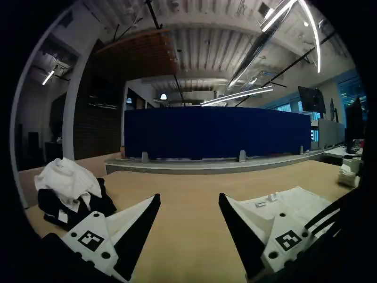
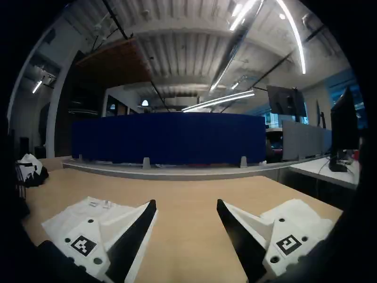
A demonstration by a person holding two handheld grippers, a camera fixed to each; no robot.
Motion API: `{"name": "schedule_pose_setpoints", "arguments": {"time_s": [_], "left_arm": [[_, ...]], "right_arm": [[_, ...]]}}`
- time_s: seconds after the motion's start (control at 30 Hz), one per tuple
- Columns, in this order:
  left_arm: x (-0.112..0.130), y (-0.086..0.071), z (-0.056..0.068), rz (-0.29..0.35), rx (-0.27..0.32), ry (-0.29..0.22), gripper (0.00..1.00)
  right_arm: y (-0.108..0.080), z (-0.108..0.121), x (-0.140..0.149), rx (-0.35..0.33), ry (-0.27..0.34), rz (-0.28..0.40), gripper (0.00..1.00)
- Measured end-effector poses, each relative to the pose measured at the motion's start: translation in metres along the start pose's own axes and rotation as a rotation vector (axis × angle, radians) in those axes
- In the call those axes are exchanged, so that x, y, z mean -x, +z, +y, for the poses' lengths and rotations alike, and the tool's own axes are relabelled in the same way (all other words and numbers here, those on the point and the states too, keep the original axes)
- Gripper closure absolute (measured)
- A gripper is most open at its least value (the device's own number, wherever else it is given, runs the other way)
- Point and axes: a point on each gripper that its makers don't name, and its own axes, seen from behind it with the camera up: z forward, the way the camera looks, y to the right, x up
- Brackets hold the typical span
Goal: Fold towel
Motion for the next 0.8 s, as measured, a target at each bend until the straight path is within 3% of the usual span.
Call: {"name": "schedule_pose_setpoints", "arguments": {"time_s": [0.3, 0.47, 0.67, 0.8], "left_arm": [[0.0, 0.001, 0.0, -0.003, 0.0, 0.002, 0.09], [-0.006, 0.003, 0.001, -0.013, -0.001, 0.022, 0.08], [-0.041, 0.005, 0.003, -0.005, 0.006, 0.029, 0.08], [-0.076, 0.006, 0.001, -0.005, 0.007, 0.019, 0.09]], "right_arm": [[0.001, 0.0, -0.001, 0.002, -0.004, -0.006, 0.0], [0.001, -0.002, -0.018, 0.003, -0.007, 0.002, 0.0], [0.0, -0.006, -0.054, 0.0, -0.023, 0.0, 0.0], [-0.001, -0.009, -0.088, 0.0, -0.032, -0.002, 0.0]]}}
